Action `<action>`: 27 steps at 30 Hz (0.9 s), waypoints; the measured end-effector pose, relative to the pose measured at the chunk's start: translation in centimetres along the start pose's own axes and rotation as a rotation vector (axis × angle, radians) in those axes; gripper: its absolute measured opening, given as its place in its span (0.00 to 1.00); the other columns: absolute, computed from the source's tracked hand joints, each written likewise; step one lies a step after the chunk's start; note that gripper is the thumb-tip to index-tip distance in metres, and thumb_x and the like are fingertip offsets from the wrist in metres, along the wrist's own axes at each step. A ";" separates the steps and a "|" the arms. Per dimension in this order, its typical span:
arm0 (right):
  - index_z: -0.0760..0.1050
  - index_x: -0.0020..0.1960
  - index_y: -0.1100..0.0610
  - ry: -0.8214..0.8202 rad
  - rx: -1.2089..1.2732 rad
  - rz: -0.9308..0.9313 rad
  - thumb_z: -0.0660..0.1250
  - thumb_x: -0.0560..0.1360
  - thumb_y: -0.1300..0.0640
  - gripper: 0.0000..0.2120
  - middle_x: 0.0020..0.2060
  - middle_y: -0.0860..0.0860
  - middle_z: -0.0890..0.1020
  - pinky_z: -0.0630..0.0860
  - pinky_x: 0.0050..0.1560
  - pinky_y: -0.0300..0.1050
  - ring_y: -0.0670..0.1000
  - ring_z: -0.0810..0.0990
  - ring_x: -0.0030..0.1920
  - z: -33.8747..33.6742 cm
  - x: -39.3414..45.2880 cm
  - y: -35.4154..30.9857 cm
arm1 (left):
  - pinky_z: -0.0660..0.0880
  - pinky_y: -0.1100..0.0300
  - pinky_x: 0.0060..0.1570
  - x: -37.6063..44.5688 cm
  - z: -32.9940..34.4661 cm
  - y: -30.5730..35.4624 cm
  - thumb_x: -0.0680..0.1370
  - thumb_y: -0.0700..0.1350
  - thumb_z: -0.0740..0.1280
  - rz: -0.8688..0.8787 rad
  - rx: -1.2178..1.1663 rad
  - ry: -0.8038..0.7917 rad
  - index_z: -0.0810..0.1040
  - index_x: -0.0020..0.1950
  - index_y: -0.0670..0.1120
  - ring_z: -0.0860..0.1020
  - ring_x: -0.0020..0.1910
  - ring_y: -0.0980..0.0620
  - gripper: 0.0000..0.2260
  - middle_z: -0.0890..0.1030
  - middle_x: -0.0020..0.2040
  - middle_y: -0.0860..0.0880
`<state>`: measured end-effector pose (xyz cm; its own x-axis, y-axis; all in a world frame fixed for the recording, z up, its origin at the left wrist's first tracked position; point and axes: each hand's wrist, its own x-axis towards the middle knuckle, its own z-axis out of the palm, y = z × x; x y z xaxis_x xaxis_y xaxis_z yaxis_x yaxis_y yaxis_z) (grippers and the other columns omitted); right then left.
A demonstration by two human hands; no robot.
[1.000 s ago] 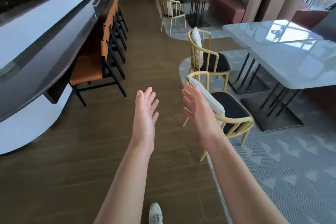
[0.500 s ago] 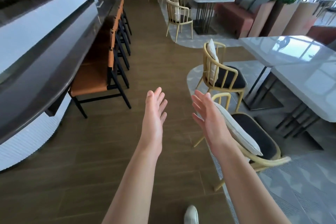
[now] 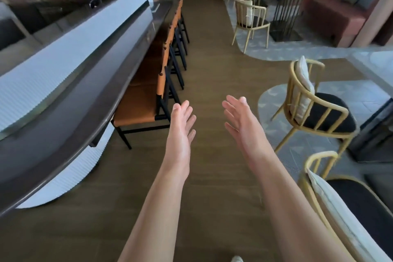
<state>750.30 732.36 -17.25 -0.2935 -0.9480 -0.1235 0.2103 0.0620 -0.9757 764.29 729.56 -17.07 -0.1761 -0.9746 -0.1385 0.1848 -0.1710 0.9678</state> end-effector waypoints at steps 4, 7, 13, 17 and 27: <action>0.67 0.76 0.45 -0.066 -0.024 0.001 0.50 0.84 0.39 0.24 0.72 0.40 0.73 0.64 0.76 0.48 0.39 0.69 0.72 3.0 5.8 -0.2 | 0.61 0.50 0.77 5.3 -1.1 1.4 0.85 0.62 0.48 0.016 -0.001 0.039 0.65 0.79 0.56 0.70 0.73 0.58 0.24 0.69 0.76 0.56; 0.67 0.76 0.45 -0.066 -0.042 0.011 0.50 0.84 0.39 0.24 0.71 0.40 0.74 0.64 0.76 0.50 0.40 0.69 0.72 4.7 10.7 0.5 | 0.61 0.49 0.77 11.0 -2.2 2.0 0.85 0.62 0.48 0.018 -0.007 0.046 0.65 0.79 0.56 0.69 0.73 0.58 0.25 0.69 0.77 0.56; 0.68 0.76 0.47 0.140 -0.045 -0.010 0.49 0.84 0.40 0.25 0.72 0.42 0.73 0.64 0.76 0.50 0.42 0.69 0.72 5.8 20.3 0.5 | 0.59 0.47 0.78 23.4 -3.6 1.9 0.85 0.63 0.48 -0.031 -0.014 -0.082 0.64 0.80 0.55 0.68 0.75 0.56 0.26 0.67 0.78 0.55; 0.68 0.75 0.44 0.318 -0.065 -0.051 0.48 0.84 0.38 0.24 0.71 0.41 0.73 0.63 0.76 0.52 0.42 0.69 0.72 5.4 25.2 -0.9 | 0.59 0.47 0.78 31.2 -1.8 2.9 0.85 0.62 0.48 -0.080 -0.009 -0.242 0.64 0.80 0.55 0.68 0.75 0.56 0.26 0.67 0.78 0.55; 0.67 0.76 0.47 0.724 -0.035 -0.097 0.51 0.83 0.39 0.25 0.72 0.43 0.72 0.63 0.76 0.49 0.42 0.69 0.72 -2.2 24.6 -3.5 | 0.58 0.48 0.78 35.5 11.5 1.2 0.84 0.63 0.47 -0.193 0.023 -0.714 0.63 0.80 0.55 0.67 0.75 0.56 0.27 0.66 0.79 0.54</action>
<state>740.32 709.50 -17.24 -0.8548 -0.5064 -0.1132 0.1259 0.0093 -0.9920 747.17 696.40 -18.38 -0.7909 -0.5947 -0.1442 0.0677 -0.3192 0.9453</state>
